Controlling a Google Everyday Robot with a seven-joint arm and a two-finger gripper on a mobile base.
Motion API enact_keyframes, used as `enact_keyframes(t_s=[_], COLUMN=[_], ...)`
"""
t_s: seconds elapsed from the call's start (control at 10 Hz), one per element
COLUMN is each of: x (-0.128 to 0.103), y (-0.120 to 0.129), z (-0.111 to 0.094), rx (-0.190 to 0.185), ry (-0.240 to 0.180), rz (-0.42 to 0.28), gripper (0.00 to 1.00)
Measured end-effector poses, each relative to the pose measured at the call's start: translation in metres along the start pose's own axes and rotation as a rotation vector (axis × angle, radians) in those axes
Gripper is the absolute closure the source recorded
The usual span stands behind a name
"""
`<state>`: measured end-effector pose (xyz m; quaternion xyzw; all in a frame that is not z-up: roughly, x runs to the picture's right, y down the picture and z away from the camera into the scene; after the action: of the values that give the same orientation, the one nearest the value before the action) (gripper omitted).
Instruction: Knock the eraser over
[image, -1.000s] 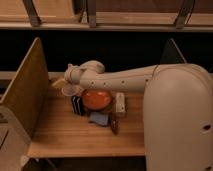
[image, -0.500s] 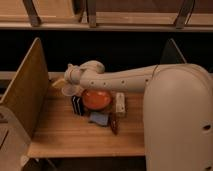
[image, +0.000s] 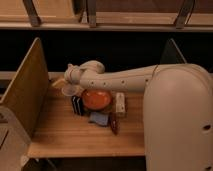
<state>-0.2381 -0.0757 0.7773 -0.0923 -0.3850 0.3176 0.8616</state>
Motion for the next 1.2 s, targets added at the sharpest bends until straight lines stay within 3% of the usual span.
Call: enact_keyframes(t_s=[0.6,0.8,1.0,1.1,1.2], x=[-0.001,0.003,0.024,0.038,0.052], y=[0.000,0.000,0.001,-0.002,-0.012], z=[-0.001,0.001,-0.002,-0.012,-0.037], rx=[0.001,0.004,0.016,0.030,0.060], ry=[-0.001,0.025,0.136,0.217,0.318], rz=[-0.001,-0.008,-0.047,-0.075,-0.107], gripper=[0.20,0.20,0.20,0.20,0.20])
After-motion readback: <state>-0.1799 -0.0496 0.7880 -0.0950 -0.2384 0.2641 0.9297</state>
